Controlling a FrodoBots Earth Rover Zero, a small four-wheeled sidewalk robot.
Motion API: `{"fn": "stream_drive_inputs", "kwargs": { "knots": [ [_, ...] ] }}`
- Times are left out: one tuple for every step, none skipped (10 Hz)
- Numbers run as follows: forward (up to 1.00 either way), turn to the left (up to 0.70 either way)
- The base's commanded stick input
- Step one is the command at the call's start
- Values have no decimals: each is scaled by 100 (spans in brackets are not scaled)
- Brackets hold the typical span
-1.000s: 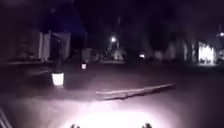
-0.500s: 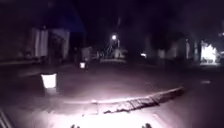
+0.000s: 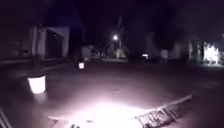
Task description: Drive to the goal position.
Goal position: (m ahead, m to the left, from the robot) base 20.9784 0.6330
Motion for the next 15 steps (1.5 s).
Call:
{"fn": "stream_drive_inputs", "kwargs": {
  "knots": [
    [85, 0],
    [85, 0],
    [85, 0],
    [85, 0],
    [85, 0],
    [85, 0],
    [85, 0],
    [85, 0],
    [85, 0],
    [85, 0],
    [85, 0],
    [85, 0],
    [85, 0],
    [85, 0],
    [85, 0]
  ]
}}
